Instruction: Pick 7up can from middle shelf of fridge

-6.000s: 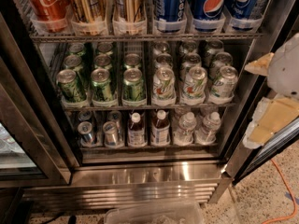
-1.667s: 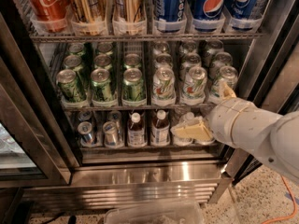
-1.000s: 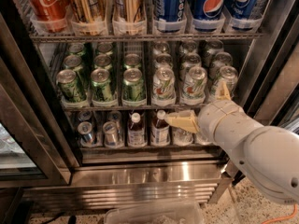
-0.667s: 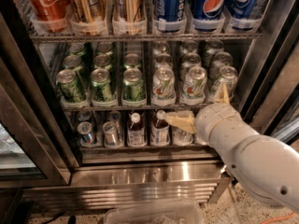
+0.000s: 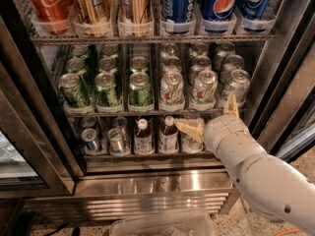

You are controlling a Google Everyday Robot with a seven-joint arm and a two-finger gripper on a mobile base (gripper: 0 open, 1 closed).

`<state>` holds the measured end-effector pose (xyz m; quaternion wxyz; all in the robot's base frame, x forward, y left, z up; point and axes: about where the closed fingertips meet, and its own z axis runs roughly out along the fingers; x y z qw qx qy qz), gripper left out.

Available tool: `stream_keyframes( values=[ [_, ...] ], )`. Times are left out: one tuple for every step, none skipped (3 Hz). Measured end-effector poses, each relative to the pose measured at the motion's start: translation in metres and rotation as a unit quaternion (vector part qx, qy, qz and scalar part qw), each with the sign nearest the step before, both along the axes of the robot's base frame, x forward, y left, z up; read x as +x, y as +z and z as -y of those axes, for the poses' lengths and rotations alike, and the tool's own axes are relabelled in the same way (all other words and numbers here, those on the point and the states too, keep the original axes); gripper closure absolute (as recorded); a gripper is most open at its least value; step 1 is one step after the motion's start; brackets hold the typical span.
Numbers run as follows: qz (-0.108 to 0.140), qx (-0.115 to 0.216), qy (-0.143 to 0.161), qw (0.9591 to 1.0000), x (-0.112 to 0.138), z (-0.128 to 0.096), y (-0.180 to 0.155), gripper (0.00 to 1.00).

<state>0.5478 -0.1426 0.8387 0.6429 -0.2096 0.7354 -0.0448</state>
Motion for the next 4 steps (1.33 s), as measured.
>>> stream_keyframes(
  values=[
    [0.017,0.01,-0.006,0.9998,0.006,0.007,-0.005,0.16],
    [0.039,0.024,-0.004,0.9989,0.012,0.012,-0.005,0.19],
    [0.062,0.04,0.0,0.9973,0.018,0.015,-0.001,0.19],
    [0.084,0.053,0.0,0.9951,0.025,0.019,0.004,0.26]
  ],
)
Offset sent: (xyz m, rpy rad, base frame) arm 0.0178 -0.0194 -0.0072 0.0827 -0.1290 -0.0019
